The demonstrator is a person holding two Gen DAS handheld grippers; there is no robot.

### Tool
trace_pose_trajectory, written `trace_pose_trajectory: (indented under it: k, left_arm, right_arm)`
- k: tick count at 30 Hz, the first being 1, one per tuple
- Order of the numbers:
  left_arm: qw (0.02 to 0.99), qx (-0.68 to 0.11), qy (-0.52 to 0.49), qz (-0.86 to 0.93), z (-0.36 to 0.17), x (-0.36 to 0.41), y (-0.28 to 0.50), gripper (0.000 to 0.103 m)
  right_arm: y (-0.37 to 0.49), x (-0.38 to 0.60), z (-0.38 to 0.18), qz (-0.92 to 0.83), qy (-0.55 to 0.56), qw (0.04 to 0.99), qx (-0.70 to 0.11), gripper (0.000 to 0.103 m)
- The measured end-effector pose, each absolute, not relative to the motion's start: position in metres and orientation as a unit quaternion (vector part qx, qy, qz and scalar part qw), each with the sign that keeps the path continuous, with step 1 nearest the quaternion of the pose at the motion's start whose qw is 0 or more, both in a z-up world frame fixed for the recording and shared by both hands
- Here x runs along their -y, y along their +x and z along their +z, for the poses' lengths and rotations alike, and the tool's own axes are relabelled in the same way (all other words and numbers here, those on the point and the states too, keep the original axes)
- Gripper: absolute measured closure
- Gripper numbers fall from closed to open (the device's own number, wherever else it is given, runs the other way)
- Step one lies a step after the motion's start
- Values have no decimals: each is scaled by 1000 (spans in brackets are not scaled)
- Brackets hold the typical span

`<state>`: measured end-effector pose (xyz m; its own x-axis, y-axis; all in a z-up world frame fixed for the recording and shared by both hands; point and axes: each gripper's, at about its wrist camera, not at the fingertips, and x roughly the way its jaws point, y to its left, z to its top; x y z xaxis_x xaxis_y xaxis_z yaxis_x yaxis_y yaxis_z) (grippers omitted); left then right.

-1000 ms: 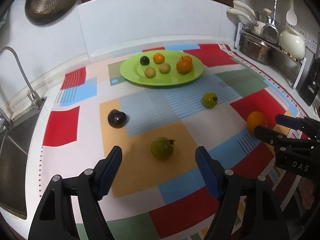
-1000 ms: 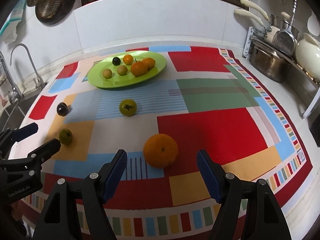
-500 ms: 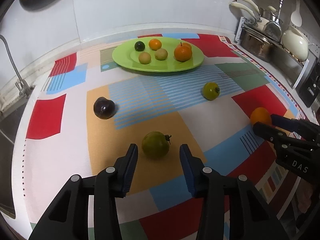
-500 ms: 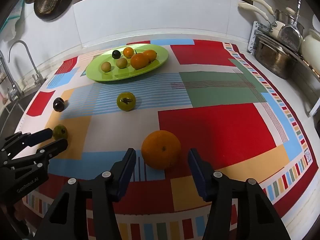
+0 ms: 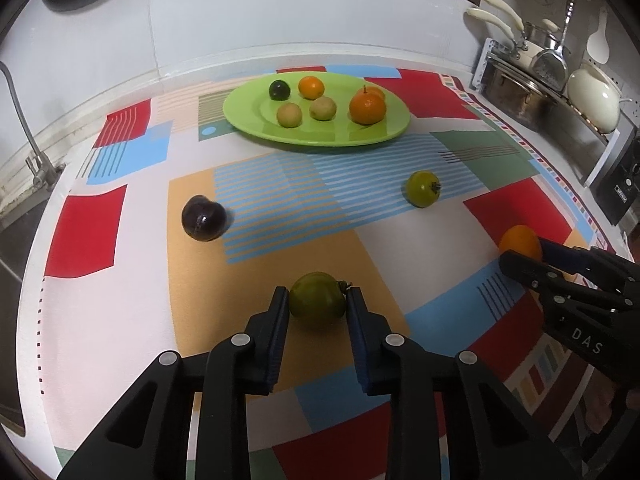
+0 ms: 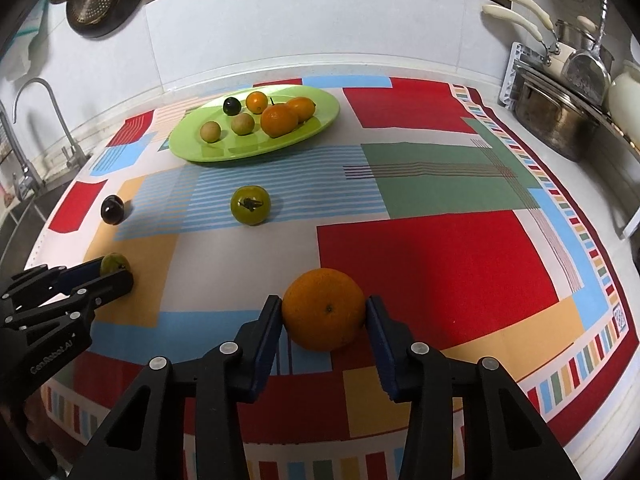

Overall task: Organize fruits
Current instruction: 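Carry the green fruit and the orange over the green plate with both tools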

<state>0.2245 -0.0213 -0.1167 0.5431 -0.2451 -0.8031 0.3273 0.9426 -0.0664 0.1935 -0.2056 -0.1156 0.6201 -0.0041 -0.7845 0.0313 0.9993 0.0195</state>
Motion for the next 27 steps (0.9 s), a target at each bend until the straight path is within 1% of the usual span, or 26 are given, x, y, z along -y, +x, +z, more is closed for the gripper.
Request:
trace_pose_trajectory:
  k: [13,27]
  left_arm:
    - [886,-426,41,-177,-87,24,214,74]
    - [910,-369,33,-185,-37,19,201,74]
  right_arm:
    - [185,197,-89,20,18,910,-413,60]
    - [180,184,-45,50,12,929,-366,60]
